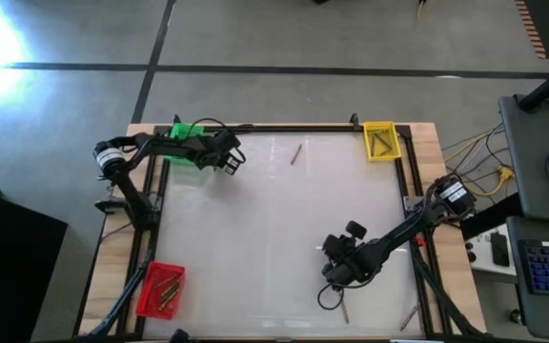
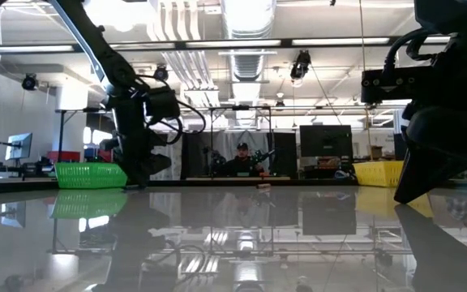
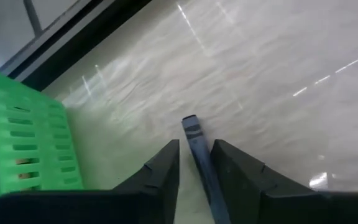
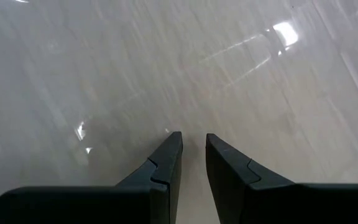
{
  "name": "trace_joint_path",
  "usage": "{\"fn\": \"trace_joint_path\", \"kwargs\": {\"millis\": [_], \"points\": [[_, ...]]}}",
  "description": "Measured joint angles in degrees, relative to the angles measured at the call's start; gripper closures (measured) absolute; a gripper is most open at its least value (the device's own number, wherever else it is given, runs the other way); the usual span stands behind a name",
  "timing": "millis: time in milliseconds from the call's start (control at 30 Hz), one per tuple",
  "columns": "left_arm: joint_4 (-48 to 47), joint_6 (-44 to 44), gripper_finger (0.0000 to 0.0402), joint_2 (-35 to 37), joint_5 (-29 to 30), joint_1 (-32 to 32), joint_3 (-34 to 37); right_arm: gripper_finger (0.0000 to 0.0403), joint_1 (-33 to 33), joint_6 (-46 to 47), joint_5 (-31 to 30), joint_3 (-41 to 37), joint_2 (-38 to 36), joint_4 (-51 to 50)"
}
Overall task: Sort crayons
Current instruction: Put the blue crayon into the green basket
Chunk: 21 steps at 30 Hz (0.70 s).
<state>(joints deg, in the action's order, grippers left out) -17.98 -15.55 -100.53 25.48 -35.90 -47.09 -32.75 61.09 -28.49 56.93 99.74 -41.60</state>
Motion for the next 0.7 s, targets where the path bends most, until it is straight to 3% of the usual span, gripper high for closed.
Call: {"fn": "trace_joint_path", "kwargs": {"millis": [267, 467, 700], "points": [[0.48, 0.58, 0.0393, 2.16, -2.03, -0.04, 0.89, 0.0335, 0.02, 0.50, 1.91, 0.22, -0.08, -0.14], [-0.81, 1.34, 0.0389, 7.26, -3.90, -0.04, 3.45, 0.0335, -0.43, 2.72, 4.98, 1.13, -0.11, -0.24], [-0.16, 4.00, 0.0392, 21.70, -2.86, 0.00, 6.85, 0.0335, -1.29, 7.91, 5.09, 1.68, -0.11, 0.08]]}}
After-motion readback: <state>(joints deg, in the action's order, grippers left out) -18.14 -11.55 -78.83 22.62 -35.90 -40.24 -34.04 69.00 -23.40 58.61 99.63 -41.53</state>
